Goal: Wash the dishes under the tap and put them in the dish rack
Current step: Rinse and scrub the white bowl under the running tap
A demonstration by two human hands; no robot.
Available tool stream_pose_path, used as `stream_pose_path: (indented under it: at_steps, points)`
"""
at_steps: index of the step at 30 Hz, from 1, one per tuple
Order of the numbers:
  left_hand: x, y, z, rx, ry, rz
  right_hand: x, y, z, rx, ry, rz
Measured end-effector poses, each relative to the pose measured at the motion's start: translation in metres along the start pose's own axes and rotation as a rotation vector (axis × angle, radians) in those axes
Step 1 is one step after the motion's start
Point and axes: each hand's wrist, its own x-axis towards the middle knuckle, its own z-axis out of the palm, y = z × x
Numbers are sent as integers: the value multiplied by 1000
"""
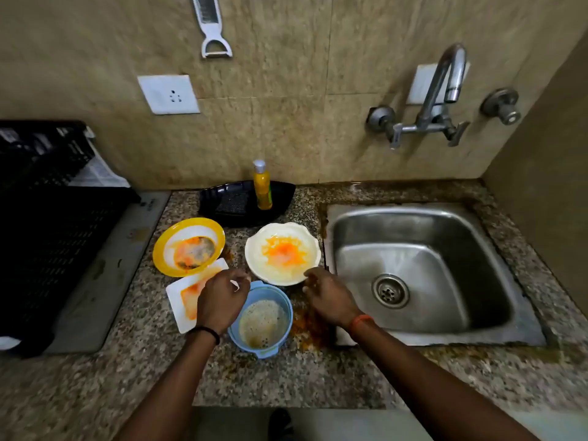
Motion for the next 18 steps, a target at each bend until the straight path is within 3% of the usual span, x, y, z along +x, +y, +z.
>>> stream_pose_path:
  at_steps: [3, 6, 13, 18]
  points:
    - [23, -1, -3, -96, 54, -44, 9, -2, 8, 114, 139, 149]
    - [45, 4, 1, -120, -10, -136, 25, 0, 11, 248, 199, 274]
    - [74, -9, 27, -160, -78, -260, 53, -1, 10, 635, 55, 579]
    - [89, -18, 38, -260, -160, -400, 69, 1, 3, 729, -15, 622]
